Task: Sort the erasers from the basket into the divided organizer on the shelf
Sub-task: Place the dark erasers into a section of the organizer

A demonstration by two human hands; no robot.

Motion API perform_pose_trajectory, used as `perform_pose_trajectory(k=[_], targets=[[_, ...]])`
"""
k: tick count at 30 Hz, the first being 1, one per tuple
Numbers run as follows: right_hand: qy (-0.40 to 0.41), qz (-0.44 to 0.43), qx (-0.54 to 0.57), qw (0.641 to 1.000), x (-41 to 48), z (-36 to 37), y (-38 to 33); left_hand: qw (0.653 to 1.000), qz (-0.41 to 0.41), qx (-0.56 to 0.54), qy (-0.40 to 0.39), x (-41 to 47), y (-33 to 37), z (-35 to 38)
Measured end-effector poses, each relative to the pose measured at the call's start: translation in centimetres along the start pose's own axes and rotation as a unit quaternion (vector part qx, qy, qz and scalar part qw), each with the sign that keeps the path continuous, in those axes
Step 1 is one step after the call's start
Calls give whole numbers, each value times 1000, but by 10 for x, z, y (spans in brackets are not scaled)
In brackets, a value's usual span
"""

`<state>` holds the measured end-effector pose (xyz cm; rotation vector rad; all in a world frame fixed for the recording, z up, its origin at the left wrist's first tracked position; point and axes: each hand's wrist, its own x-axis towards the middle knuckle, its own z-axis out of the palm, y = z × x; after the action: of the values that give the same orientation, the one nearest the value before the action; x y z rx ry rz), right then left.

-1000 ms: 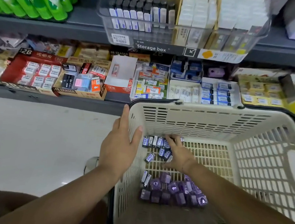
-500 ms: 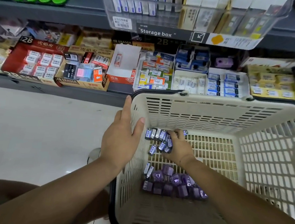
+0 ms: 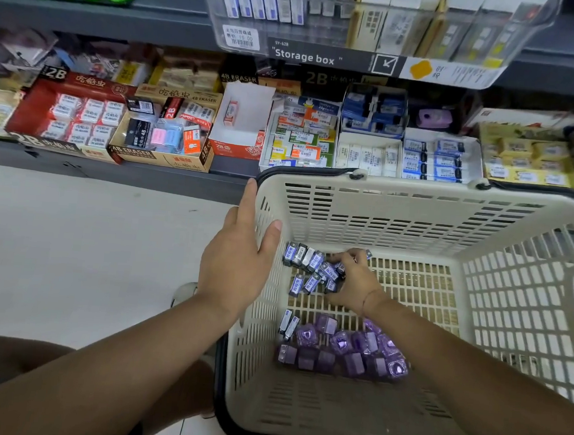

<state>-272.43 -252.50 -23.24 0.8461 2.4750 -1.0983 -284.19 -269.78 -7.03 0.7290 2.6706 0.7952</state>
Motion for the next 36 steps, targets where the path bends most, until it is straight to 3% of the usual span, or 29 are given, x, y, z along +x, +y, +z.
perform_pose_trajectory(k=[9,16,23,31,36], targets=[[-13,56,-1,998,-8,-15,13,1000,-5,1,3,0,1,0],[110,87,48,989,-4,2,0,1000,-4,-3,2,0,0,1],[59,25,-12,998,5,14,-14,1000,-4,-3,2,0,2,0],[17,27,-40,999,8,6,-18,1000,-9,-9,-4,-1,3,-1],[32,43,-27,998,9,7,-20,1000,-6,-6,-1,0,1,-2]])
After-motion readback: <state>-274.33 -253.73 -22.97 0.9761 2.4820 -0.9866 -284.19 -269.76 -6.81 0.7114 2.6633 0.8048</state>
